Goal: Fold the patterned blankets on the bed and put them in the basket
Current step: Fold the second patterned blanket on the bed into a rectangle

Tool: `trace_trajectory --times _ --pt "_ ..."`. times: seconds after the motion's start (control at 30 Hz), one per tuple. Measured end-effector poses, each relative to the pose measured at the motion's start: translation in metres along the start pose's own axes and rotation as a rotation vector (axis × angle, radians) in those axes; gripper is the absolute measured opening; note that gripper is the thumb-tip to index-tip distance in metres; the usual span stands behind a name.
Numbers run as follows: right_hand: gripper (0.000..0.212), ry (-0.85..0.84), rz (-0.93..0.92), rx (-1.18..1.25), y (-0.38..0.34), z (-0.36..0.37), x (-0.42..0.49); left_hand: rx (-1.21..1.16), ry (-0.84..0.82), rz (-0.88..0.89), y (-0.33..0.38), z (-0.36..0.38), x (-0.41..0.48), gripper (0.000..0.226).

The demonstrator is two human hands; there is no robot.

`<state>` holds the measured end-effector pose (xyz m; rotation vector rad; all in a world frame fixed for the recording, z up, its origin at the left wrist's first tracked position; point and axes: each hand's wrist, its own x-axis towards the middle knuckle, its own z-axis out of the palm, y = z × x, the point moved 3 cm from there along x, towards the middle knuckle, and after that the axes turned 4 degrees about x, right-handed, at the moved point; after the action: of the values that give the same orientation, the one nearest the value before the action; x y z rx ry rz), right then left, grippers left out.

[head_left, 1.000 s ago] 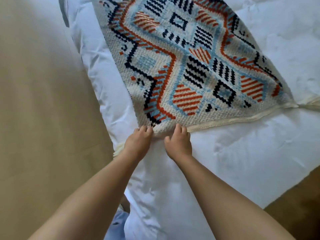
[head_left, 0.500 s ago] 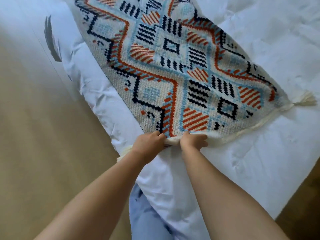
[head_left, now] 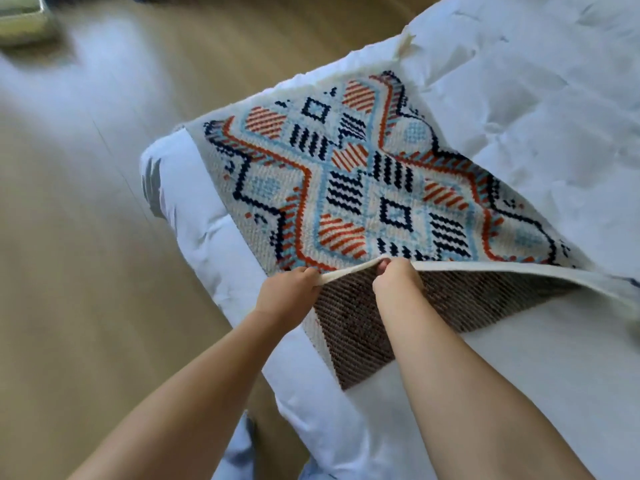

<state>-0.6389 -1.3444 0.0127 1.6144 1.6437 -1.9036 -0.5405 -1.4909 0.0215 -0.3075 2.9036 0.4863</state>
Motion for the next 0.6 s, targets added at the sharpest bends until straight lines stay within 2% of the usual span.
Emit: trace_trajectory --times 0.13,0.23,0.3,0.47,0.6 --pt "0.032 -0.096 -0.143 -0.157 0.006 0.083 -0.025 0.019 -0.025 -0.014 -0.08 -0.03 0.043 0.021" --pt "0.043 -0.172 -0.252 -0.245 0.011 0.151 -0.041 0.035 -0.03 0.002 -0.144 -0.056 0.072 0.023" --pt "0.045 -0.201 -0.258 -0.232 0.016 0.192 -0.052 0.019 -0.04 0.001 -0.186 -0.076 0.093 0.027" --pt "0.026 -0.205 -0.251 -0.148 0.016 0.279 -0.071 -0.085 -0.068 -0.088 -0.265 -0.108 0.164 0.03" --pt "0.008 -0.283 -0.305 -0.168 0.013 0.352 -0.071 -0.211 -0.05 -0.285 -0.324 -0.115 0.227 0.031"
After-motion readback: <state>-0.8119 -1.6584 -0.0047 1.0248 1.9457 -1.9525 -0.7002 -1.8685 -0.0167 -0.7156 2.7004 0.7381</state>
